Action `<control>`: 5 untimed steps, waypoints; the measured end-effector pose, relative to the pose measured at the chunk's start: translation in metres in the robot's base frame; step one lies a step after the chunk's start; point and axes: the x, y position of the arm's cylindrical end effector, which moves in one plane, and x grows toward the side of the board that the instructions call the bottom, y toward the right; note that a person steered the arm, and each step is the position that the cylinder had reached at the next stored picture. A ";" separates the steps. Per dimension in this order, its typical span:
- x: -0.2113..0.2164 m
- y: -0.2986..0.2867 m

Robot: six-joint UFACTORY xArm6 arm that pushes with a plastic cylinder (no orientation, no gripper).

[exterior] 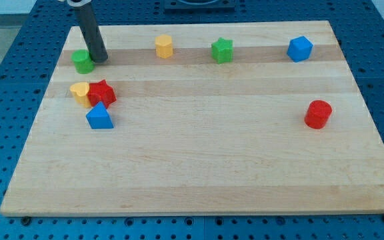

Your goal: Push the yellow hexagon a bit down

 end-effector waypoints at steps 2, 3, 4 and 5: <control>-0.106 0.059; -0.107 0.093; -0.045 0.120; 0.001 0.120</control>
